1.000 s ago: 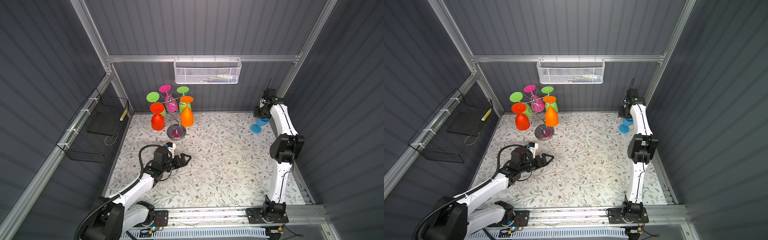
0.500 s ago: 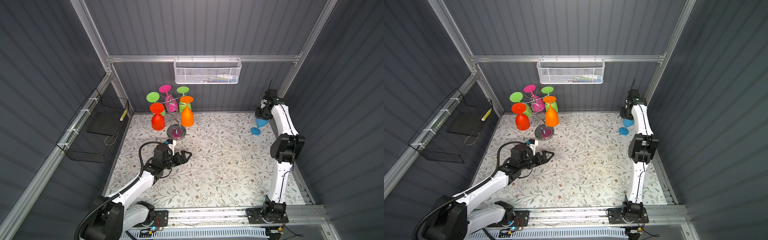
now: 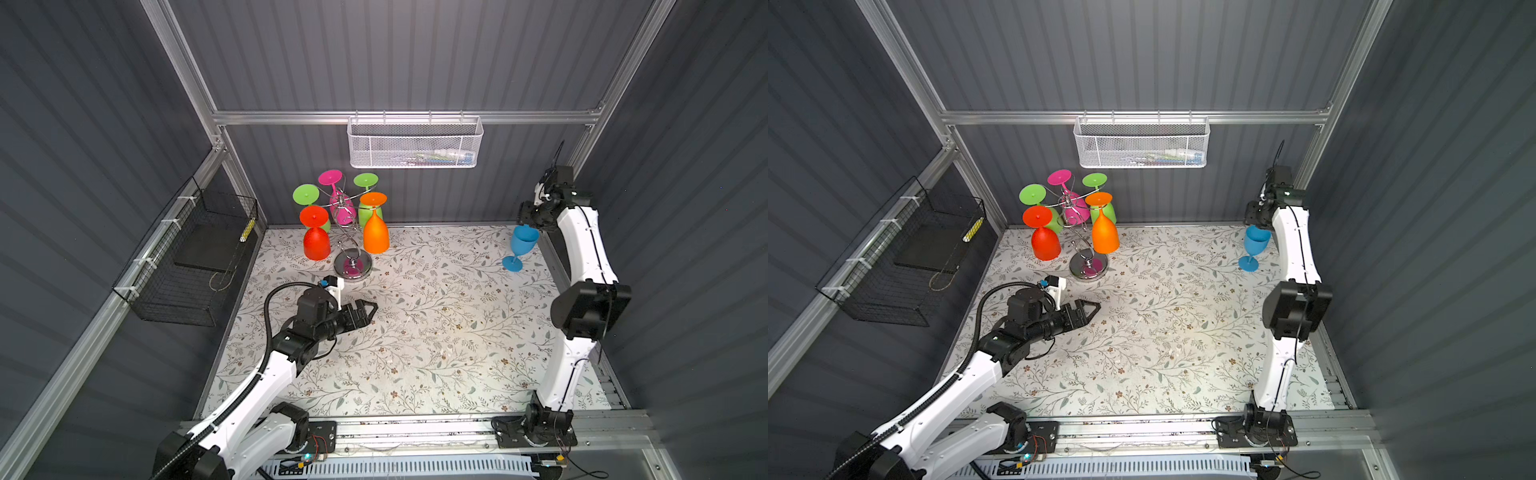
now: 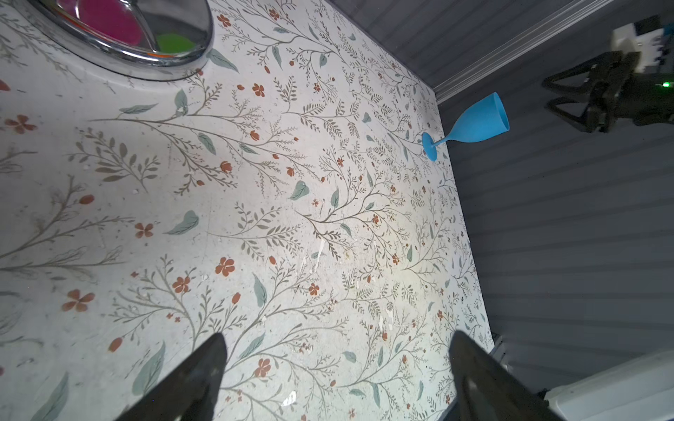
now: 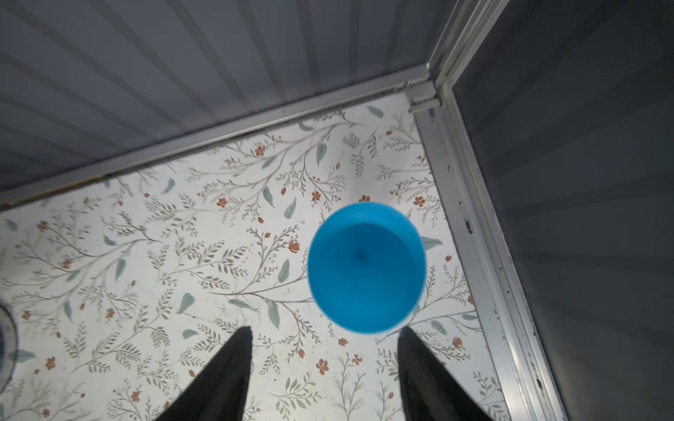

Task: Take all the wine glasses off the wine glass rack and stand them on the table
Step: 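Raise the right gripper away while the left gripper reaches toward the red glass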

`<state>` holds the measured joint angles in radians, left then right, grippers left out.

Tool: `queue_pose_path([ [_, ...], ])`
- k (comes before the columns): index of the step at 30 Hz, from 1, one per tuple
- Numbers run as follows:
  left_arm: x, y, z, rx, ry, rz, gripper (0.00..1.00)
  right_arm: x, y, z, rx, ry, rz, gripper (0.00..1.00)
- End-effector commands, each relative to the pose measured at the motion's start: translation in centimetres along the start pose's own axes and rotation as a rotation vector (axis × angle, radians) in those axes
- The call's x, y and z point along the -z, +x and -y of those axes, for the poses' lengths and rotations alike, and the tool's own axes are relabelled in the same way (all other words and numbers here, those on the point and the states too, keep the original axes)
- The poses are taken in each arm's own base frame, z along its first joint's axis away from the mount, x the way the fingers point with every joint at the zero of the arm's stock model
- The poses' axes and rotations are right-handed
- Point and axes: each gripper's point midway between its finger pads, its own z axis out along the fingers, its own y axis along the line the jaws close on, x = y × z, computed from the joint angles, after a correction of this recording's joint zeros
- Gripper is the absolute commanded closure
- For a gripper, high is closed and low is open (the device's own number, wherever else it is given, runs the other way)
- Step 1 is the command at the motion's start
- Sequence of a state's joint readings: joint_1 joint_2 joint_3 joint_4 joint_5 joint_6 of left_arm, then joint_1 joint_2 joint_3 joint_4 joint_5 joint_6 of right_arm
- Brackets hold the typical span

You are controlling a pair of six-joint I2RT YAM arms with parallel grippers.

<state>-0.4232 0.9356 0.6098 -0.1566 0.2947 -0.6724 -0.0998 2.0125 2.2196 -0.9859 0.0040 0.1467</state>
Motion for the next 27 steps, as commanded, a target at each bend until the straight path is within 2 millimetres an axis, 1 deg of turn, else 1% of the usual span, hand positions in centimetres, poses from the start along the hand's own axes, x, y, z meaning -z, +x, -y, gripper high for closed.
queue_pose_path([
  [1, 1.5, 0.1, -0.3, -0.006, -0.059, -0.002, 0.05, 3.5, -0.7, -1.4, -0.009, -0.036, 0.106, 0.31],
  [3, 2.1, -0.2, -0.2, -0.002, -0.071, 0.009, 0.05, 5.0, 0.0, -2.8, 0.010, -0.071, 0.146, 0.27],
  [6, 3.1, -1.1, 0.1, 0.002, -0.099, 0.034, 0.05, 7.2, 1.9, -4.9, 0.014, -0.133, 0.195, 0.24],
  [10, 4.4, -2.5, 0.5, 0.044, -0.151, 0.068, 0.07, 9.3, 5.8, -9.4, 0.055, -0.249, 0.268, 0.24],
  [13, 5.2, -3.6, 1.3, 0.093, -0.155, 0.087, 0.08, 10.5, 8.9, -13.2, 0.102, -0.358, 0.307, 0.25],
  [16, 6.1, -5.3, 2.2, 0.148, -0.166, 0.131, 0.08, 11.9, 12.1, -16.2, 0.146, -0.485, 0.347, 0.26],
  [19, 6.8, -7.3, 3.4, 0.176, -0.177, 0.164, 0.08, 12.7, 15.2, -18.4, 0.195, -0.591, 0.373, 0.27],
  [22, 7.2, -9.6, 5.2, 0.187, -0.168, 0.195, 0.09, 13.5, 17.3, -19.8, 0.269, -0.639, 0.424, 0.29],
  [23, 7.4, -10.5, 5.7, 0.190, -0.163, 0.204, 0.09, 13.3, 18.1, -20.3, 0.295, -0.649, 0.428, 0.29],
  [24, 7.6, -11.2, 6.3, 0.193, -0.159, 0.217, 0.10, 14.6, 18.1, -20.5, 0.308, -0.671, 0.468, 0.29],
  [25, 7.9, -12.1, 6.9, 0.197, -0.155, 0.233, 0.11, 15.0, 18.5, -20.8, 0.325, -0.683, 0.486, 0.29],
  [27, 8.7, -13.7, 7.4, 0.221, -0.175, 0.259, 0.12, 15.5, 19.2, -21.4, 0.349, -0.703, 0.508, 0.29],
])
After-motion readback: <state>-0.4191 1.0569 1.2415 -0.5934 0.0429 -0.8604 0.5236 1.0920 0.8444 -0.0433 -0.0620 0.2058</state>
